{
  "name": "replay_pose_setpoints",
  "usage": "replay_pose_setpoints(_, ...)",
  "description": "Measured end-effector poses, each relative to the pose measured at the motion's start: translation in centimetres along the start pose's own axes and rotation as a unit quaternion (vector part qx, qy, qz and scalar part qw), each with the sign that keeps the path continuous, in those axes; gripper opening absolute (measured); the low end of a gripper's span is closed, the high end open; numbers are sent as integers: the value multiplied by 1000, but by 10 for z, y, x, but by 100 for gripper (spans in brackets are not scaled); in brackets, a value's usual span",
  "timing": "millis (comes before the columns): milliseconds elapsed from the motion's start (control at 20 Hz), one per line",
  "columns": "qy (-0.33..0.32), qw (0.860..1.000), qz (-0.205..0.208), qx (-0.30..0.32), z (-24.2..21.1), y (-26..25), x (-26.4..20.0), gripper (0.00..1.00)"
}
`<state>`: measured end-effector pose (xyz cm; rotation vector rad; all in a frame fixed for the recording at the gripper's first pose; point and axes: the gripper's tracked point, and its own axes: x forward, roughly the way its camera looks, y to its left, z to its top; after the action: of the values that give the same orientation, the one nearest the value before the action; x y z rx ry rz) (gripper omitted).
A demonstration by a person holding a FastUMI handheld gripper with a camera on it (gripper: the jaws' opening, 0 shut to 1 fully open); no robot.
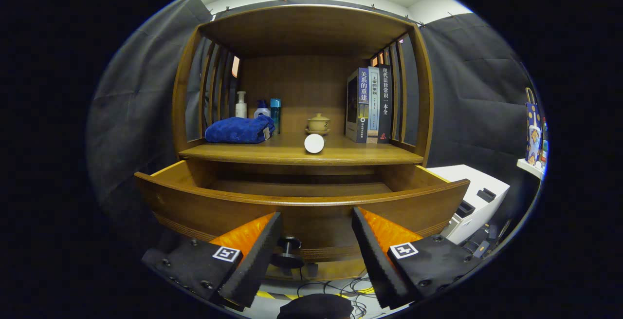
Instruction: Pull open the drawer, take out the items inside it, and place them on the countertop above the cabinet.
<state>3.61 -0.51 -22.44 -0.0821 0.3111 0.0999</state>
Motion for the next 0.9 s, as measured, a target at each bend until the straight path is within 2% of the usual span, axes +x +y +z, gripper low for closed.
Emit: replay_pose_setpoints(900,5,1000,2,-8,15,5,81,96)
